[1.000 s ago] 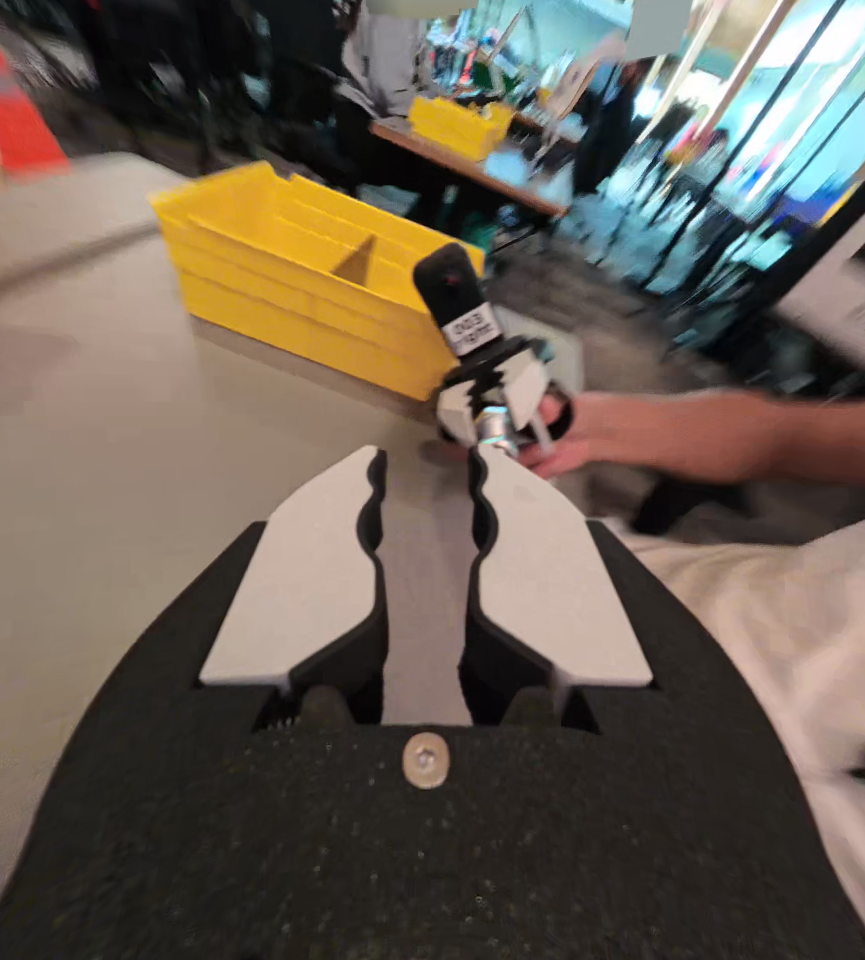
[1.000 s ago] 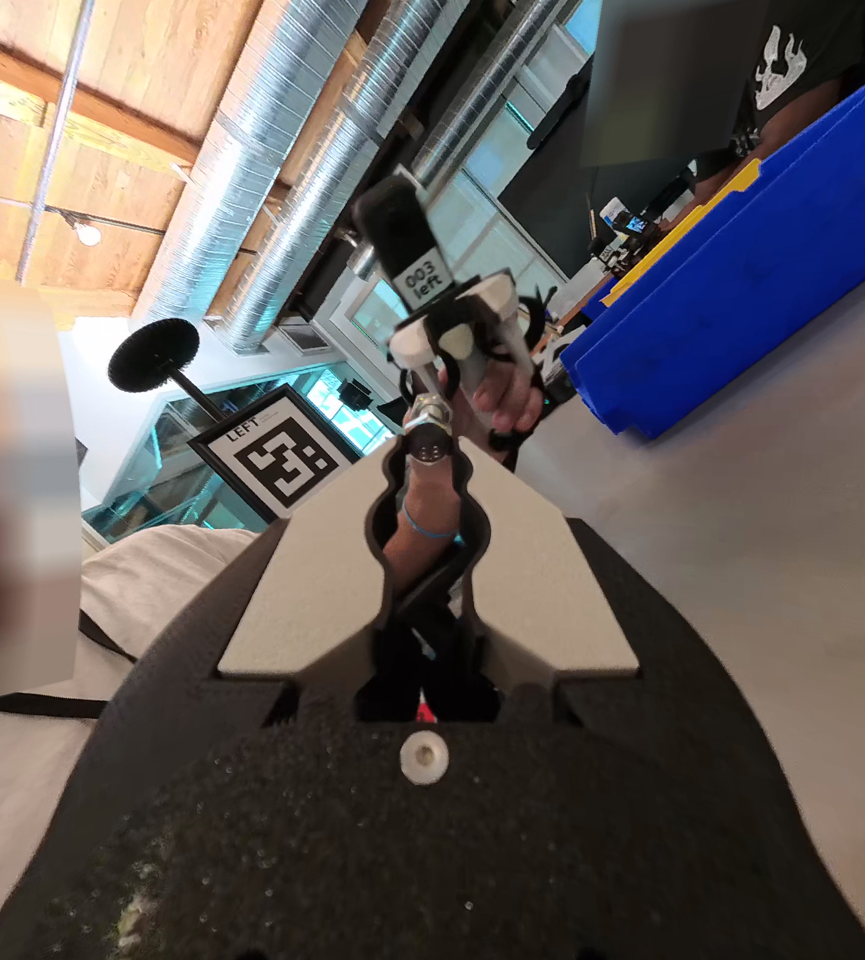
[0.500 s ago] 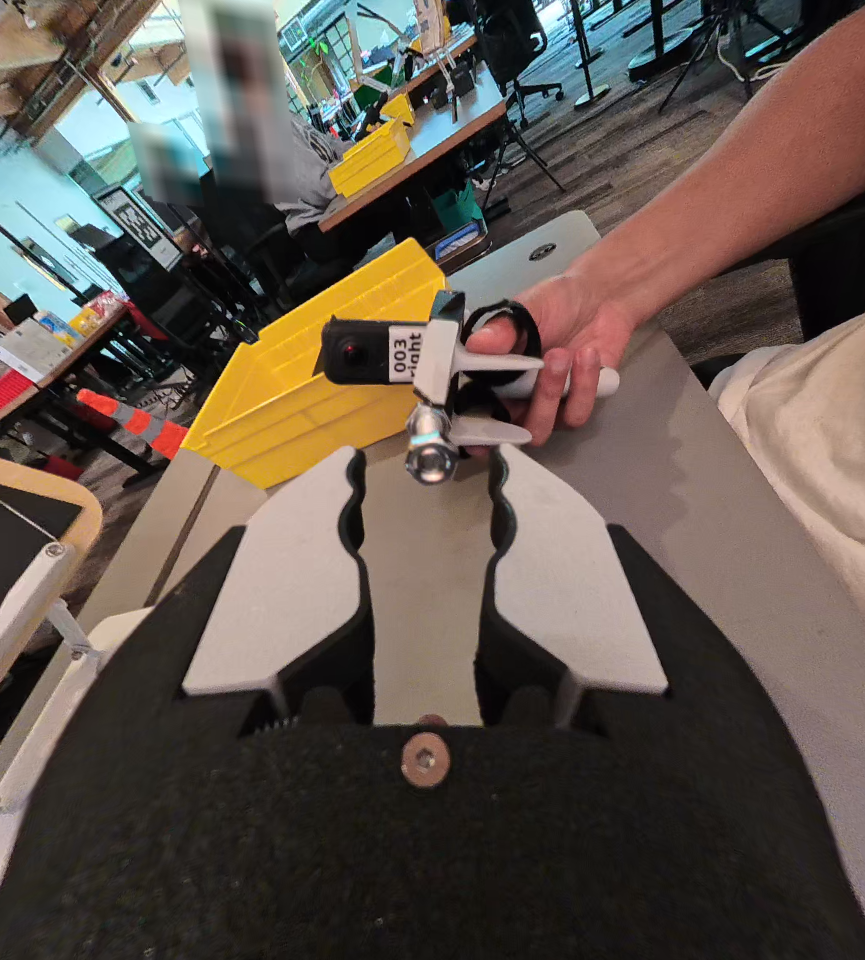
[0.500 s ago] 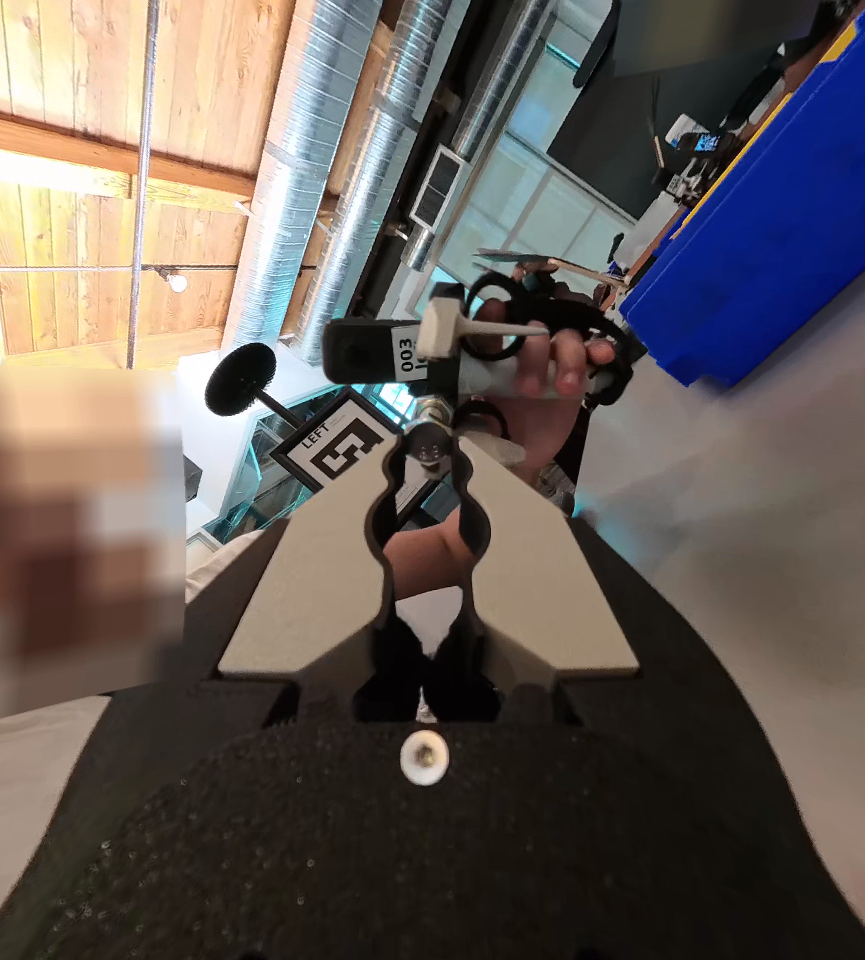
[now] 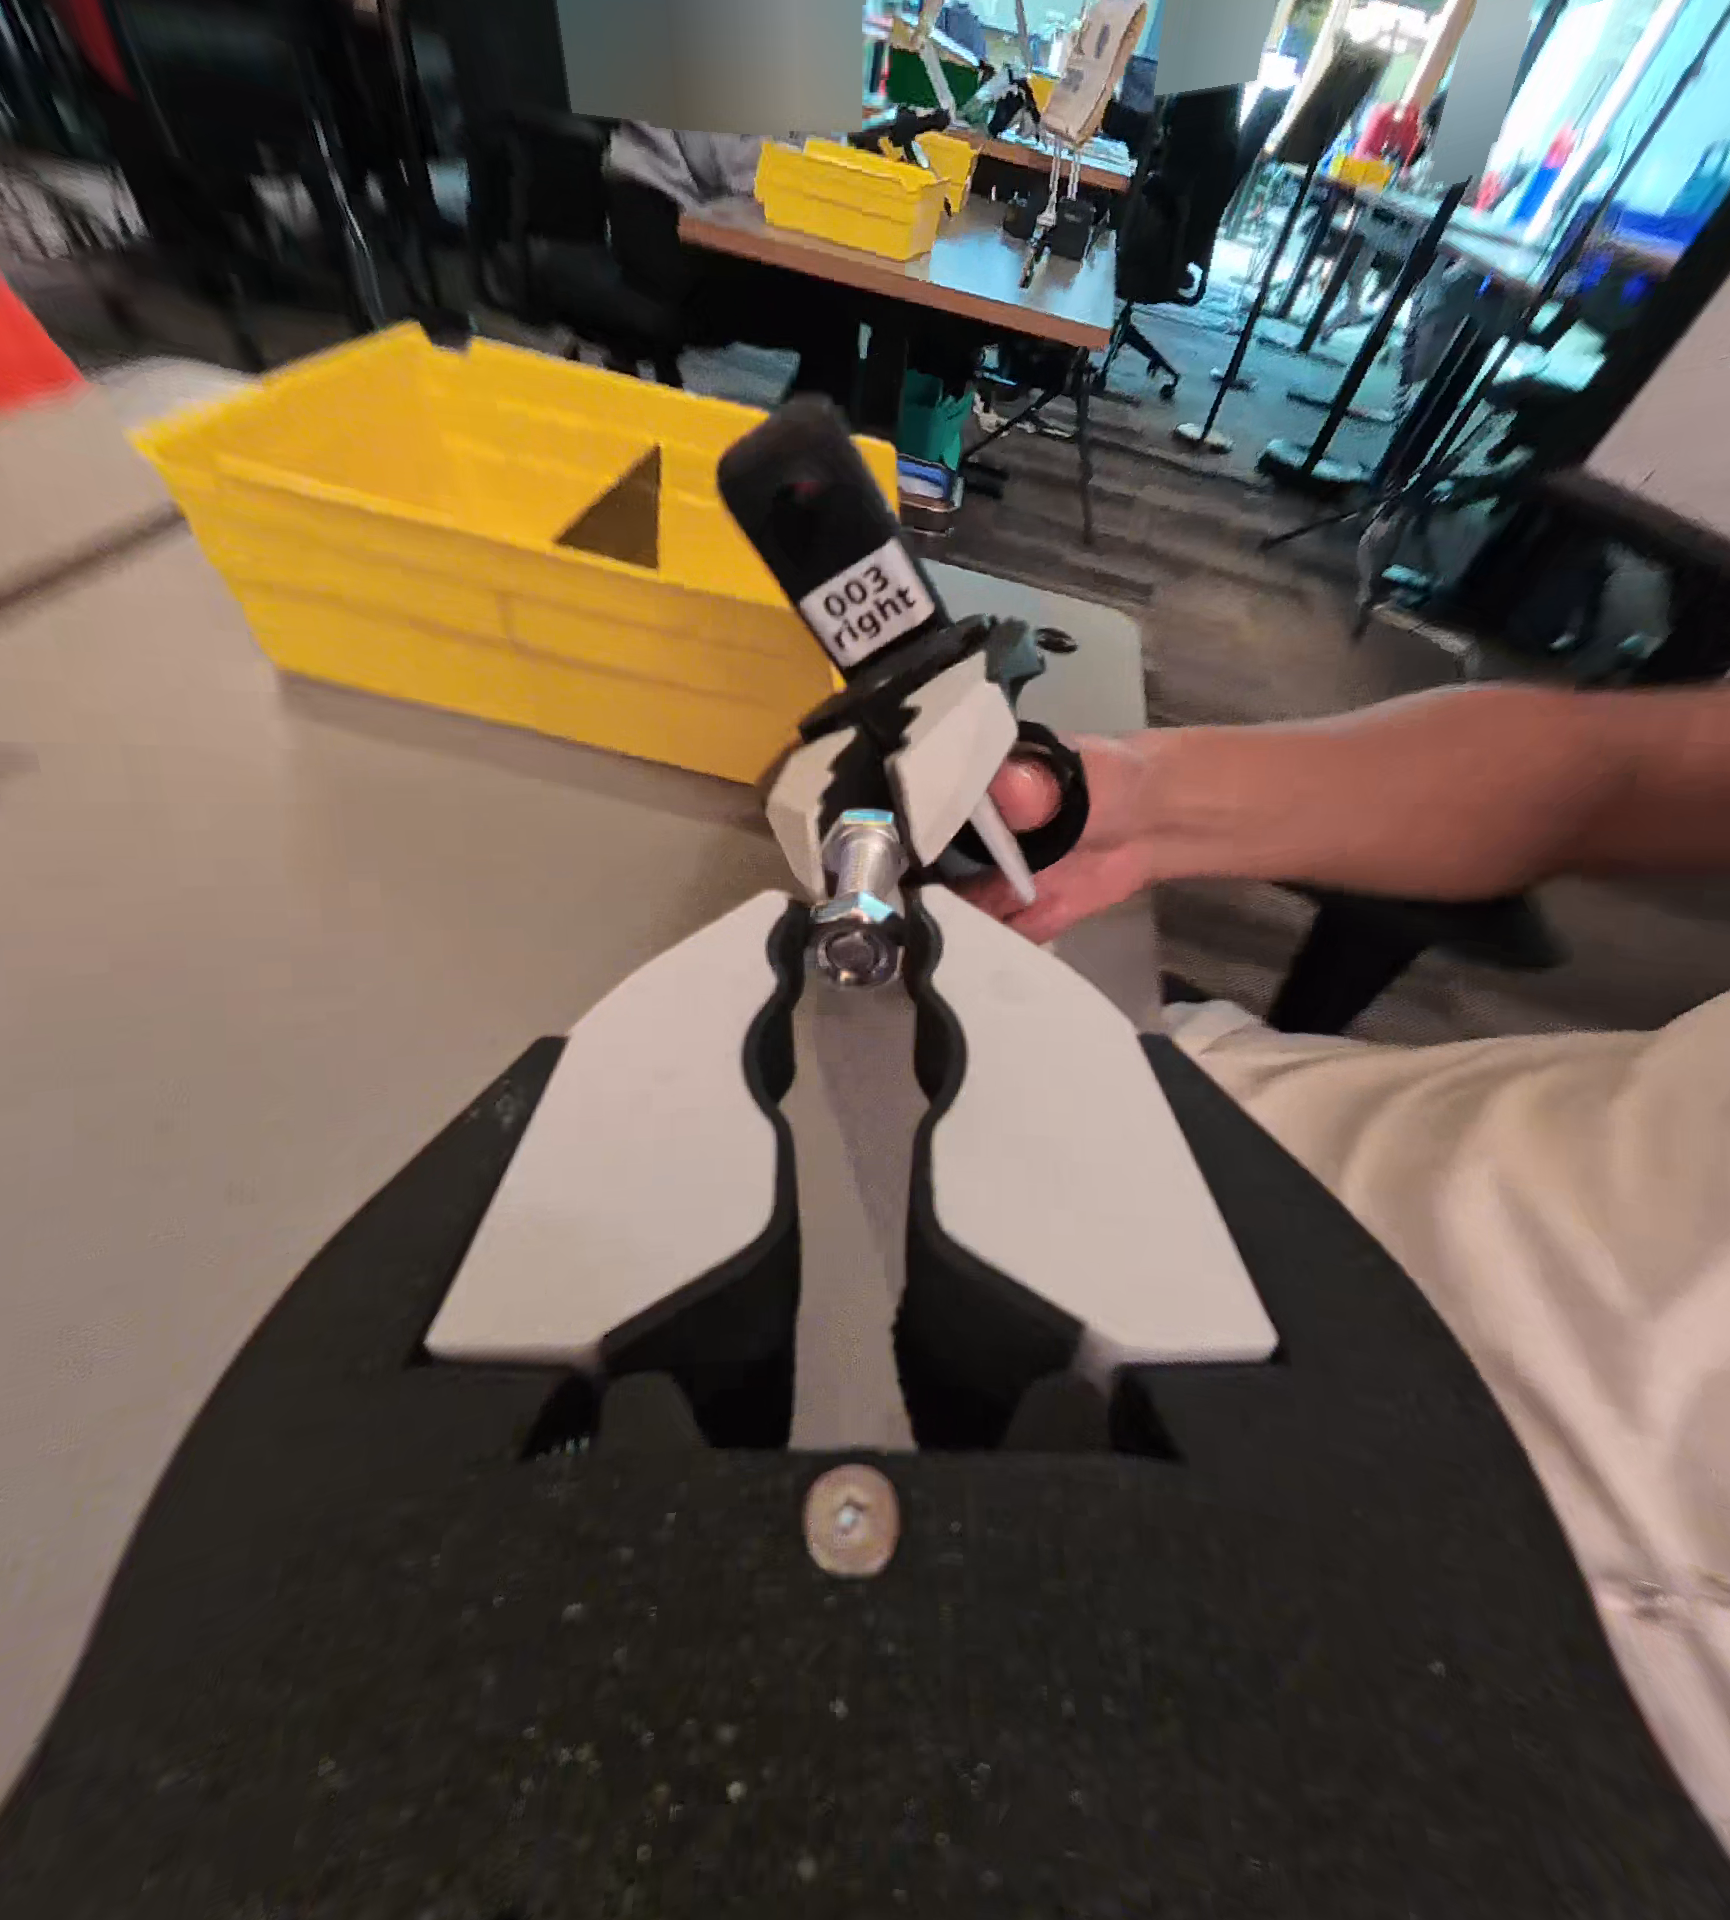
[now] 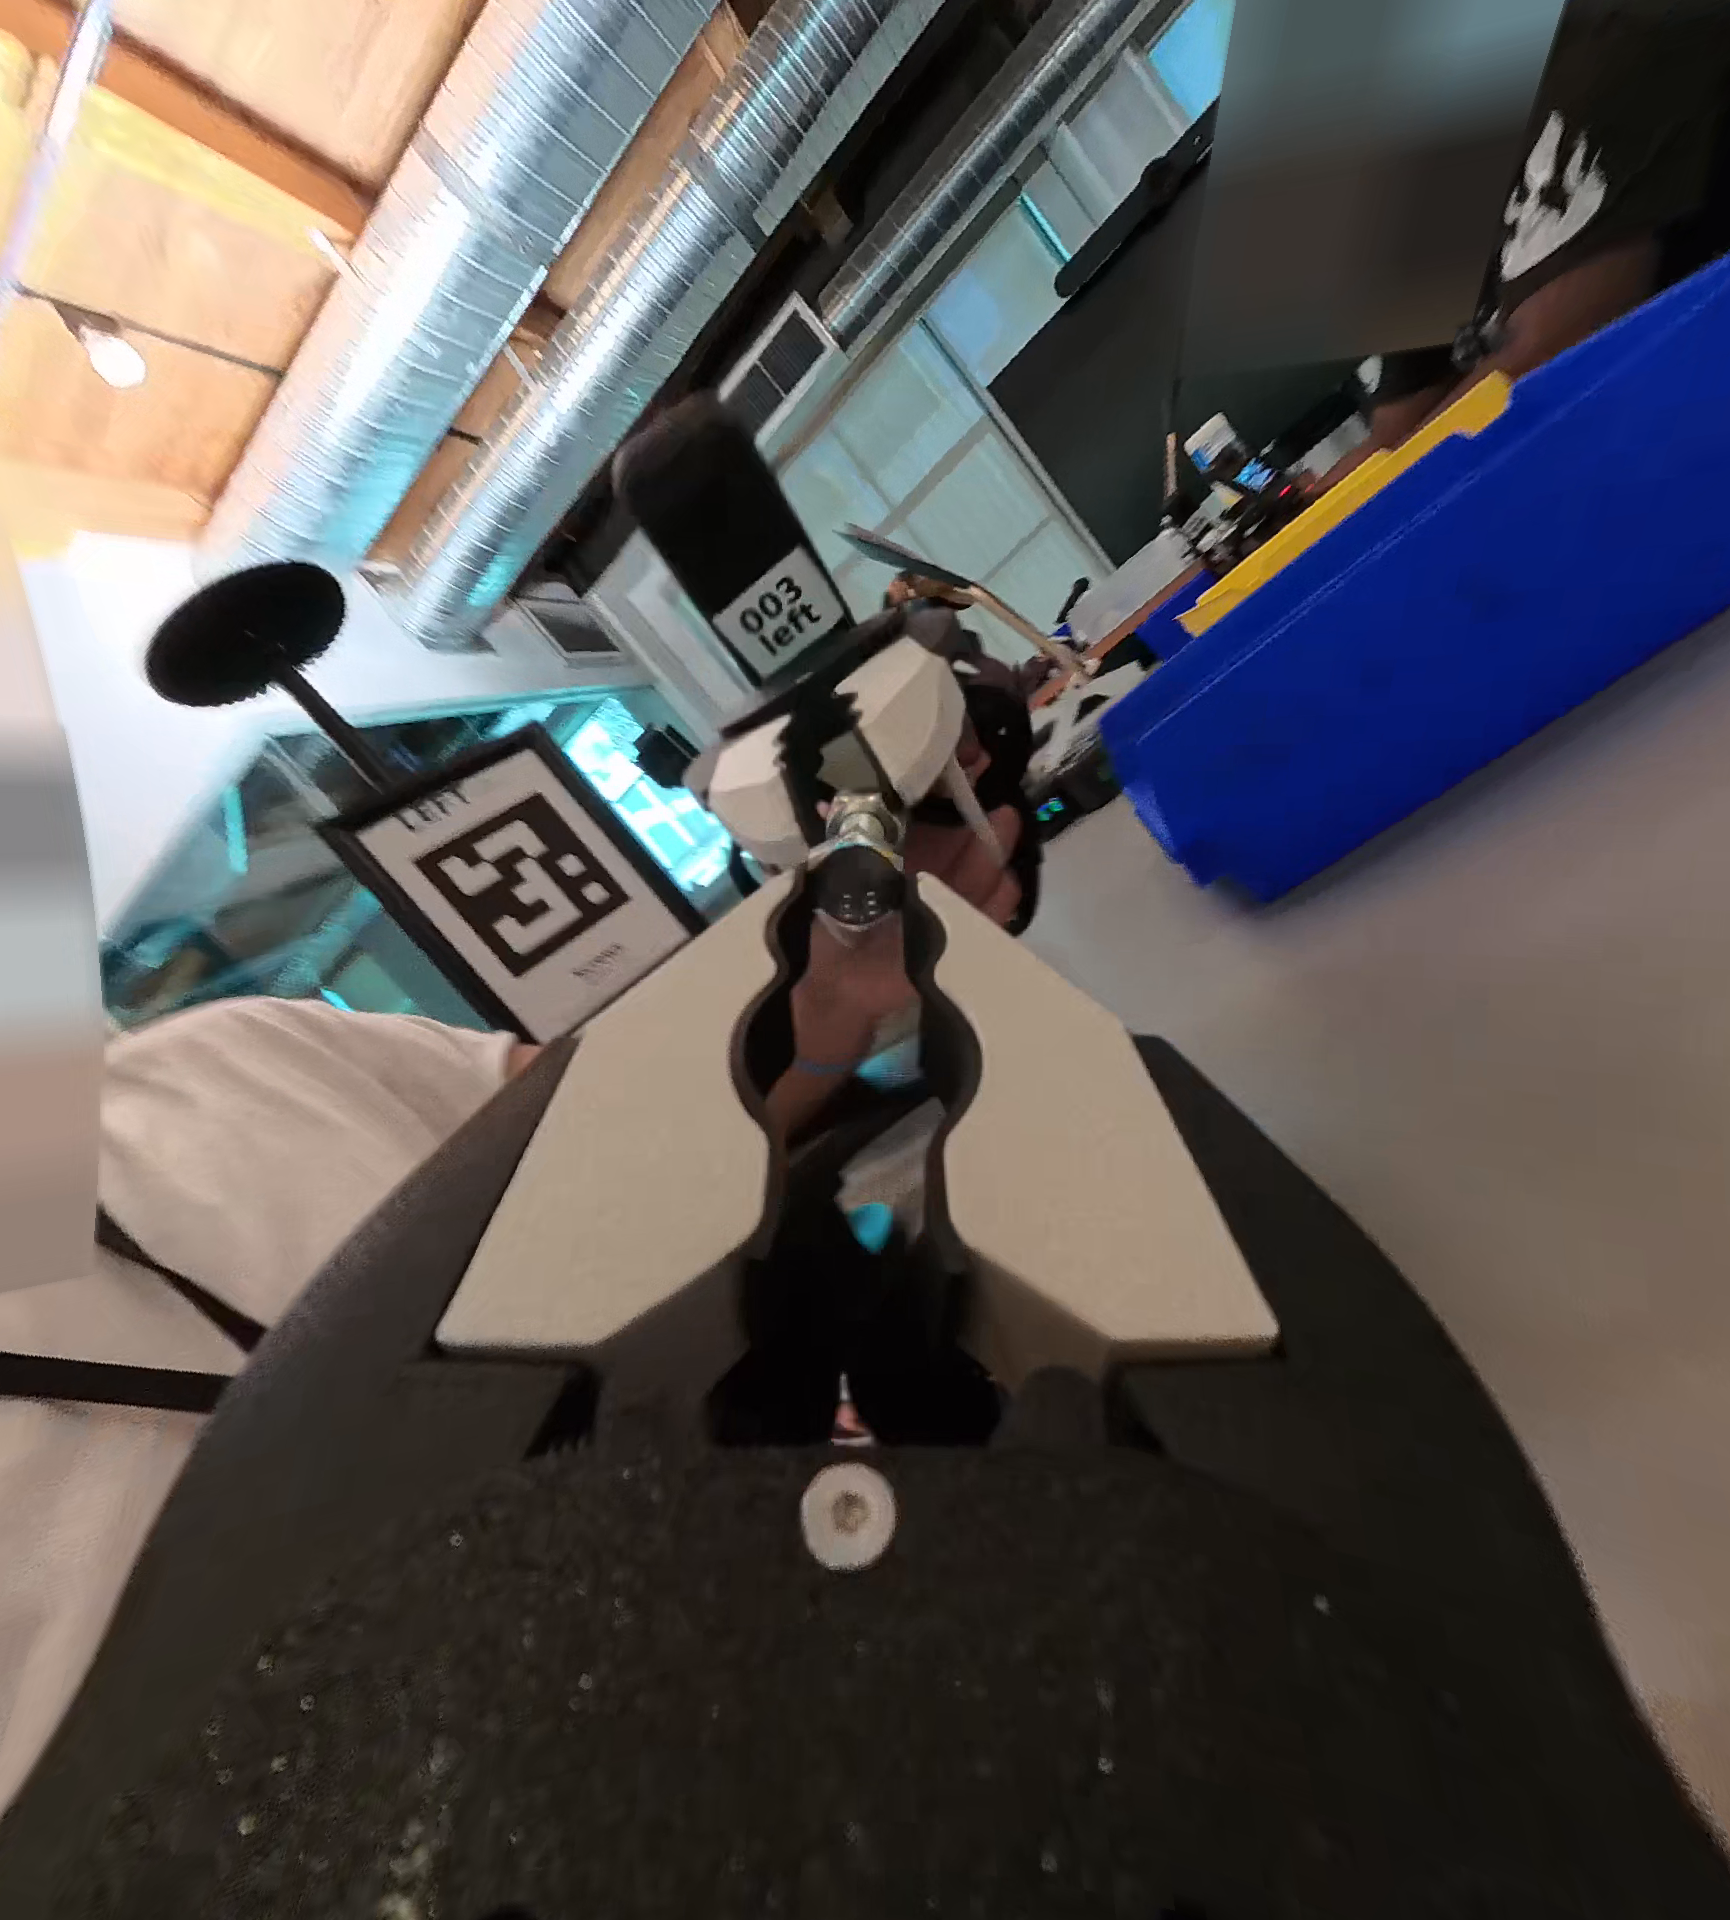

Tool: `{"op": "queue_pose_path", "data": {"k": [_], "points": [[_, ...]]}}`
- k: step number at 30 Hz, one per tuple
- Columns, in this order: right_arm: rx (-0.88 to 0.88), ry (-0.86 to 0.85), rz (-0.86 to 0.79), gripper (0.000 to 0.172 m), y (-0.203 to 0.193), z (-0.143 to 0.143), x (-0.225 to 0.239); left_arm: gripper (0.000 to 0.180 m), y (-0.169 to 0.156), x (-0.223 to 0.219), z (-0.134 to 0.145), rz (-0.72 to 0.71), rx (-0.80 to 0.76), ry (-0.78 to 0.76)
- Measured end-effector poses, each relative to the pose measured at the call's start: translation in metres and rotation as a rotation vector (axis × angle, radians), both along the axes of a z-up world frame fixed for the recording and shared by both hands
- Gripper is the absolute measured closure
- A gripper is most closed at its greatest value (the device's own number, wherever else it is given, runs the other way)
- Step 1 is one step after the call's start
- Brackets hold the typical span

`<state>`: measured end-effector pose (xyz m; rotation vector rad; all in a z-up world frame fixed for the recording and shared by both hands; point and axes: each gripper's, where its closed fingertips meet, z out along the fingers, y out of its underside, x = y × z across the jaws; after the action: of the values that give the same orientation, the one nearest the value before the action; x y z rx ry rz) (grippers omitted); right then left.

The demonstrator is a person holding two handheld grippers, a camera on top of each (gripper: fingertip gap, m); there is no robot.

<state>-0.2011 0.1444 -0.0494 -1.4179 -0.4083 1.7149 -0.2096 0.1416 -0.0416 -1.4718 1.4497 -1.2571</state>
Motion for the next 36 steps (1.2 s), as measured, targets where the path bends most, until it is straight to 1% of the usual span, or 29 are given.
{"op": "queue_pose_path", "data": {"k": [2,4,7,10,14,18,19,20,21,22,23,24,27,28,29,31,32,33,34,36], "points": [[0.076,-0.053,-0.061,0.155,0.002,0.0,-0.001,0.163,0.001,-0.002,-0.002,0.006,-0.119,0.049],[0.171,-0.08,-0.136,0.155,0.003,0.005,0.001,0.163,0.001,-0.001,-0.002,0.021,-0.239,0.061],[0.306,-0.116,-0.187,0.155,-0.003,0.013,0.001,0.163,-0.005,-0.002,0.003,-0.01,-0.503,0.033],[0.372,-0.141,-0.211,0.155,-0.006,0.016,-0.002,0.163,-0.007,-0.004,0.008,-0.049,-0.732,-0.014],[0.399,-0.189,-0.238,0.155,-0.004,0.012,-0.002,0.163,-0.003,-0.004,0.005,-0.047,-0.875,-0.013],[0.506,-0.278,-0.322,0.155,-0.004,0.014,-0.003,0.163,0.0,-0.004,0.008,-0.084,-1.061,-0.062],[0.515,-0.286,-0.342,0.155,-0.004,0.016,-0.003,0.163,0.001,-0.003,0.009,-0.104,-1.085,-0.08],[0.506,-0.27,-0.35,0.155,-0.004,0.019,-0.002,0.163,0.001,-0.003,0.012,-0.131,-1.077,-0.098],[0.483,-0.246,-0.351,0.155,-0.003,0.021,0.0,0.163,0.0,-0.002,0.013,-0.149,-1.034,-0.101],[0.452,-0.218,-0.355,0.155,-0.001,0.021,0.002,0.156,0.0,0.0,0.013,-0.151,-0.965,-0.094],[0.416,-0.184,-0.35,0.156,0.0,0.022,0.004,0.143,0.0,0.002,0.012,-0.138,-0.875,-0.082],[0.376,-0.146,-0.332,0.155,0.001,0.022,0.005,0.136,0.003,0.004,0.011,-0.12,-0.771,-0.072],[0.255,-0.069,-0.291,0.155,0.004,0.021,0.009,0.127,0.012,0.003,0.009,-0.096,-0.403,-0.087],[0.216,-0.048,-0.281,0.155,0.005,0.021,0.01,0.118,0.016,0.004,0.008,-0.081,-0.26,-0.111],[0.175,-0.02,-0.271,0.155,0.006,0.022,0.012,0.114,0.019,0.005,0.008,-0.057,-0.111,-0.148],[0.105,0.034,-0.235,0.155,0.007,0.022,0.014,0.117,0.023,0.004,0.014,-0.022,0.202,-0.275],[0.078,0.047,-0.223,0.155,0.008,0.021,0.015,0.123,0.018,0.003,0.018,-0.036,0.344,-0.327],[0.059,0.053,-0.219,0.155,0.009,0.019,0.015,0.137,0.013,0.001,0.019,-0.051,0.45,-0.345],[0.045,0.057,-0.214,0.155,0.01,0.018,0.015,0.145,0.009,0.0,0.019,-0.062,0.538,-0.344],[0.027,0.075,-0.197,0.156,0.01,0.018,0.015,0.148,0.003,0.001,0.017,-0.08,0.658,-0.328]]}}
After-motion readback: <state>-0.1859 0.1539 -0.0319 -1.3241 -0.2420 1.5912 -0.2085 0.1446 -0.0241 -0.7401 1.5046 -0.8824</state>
